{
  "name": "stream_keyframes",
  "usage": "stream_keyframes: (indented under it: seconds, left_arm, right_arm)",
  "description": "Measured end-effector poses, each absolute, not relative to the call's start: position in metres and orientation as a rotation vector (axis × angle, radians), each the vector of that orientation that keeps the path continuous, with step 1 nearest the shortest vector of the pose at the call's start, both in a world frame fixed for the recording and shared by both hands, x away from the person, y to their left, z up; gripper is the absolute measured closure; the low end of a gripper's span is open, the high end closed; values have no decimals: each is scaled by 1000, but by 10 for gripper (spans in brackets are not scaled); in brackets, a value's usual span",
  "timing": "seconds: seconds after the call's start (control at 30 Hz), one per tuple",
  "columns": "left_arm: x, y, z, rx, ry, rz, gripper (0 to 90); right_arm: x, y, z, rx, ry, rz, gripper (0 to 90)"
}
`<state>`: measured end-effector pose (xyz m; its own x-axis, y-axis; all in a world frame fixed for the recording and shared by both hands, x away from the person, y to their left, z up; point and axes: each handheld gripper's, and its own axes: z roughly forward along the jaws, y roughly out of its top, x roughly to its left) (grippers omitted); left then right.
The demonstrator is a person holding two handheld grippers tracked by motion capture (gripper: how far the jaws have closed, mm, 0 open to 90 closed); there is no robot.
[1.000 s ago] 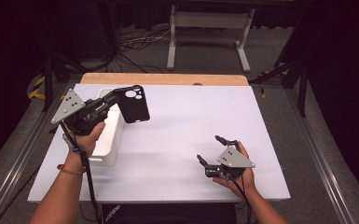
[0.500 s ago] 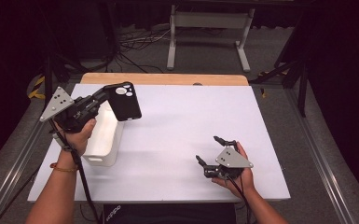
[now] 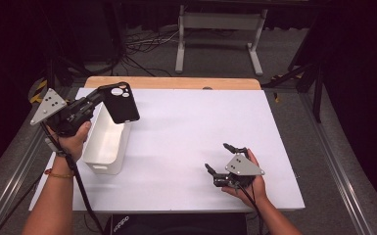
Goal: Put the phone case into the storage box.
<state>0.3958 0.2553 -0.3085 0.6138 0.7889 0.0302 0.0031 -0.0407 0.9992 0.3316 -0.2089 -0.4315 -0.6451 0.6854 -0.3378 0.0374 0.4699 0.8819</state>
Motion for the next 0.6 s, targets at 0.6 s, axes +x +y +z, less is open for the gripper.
stream_keyframes:
  seconds: [0.6]
  left_arm:
    - [417, 276, -311, 1509, 754, 766, 839]
  right_arm:
    - [333, -208, -433, 606, 2016, 1159, 140]
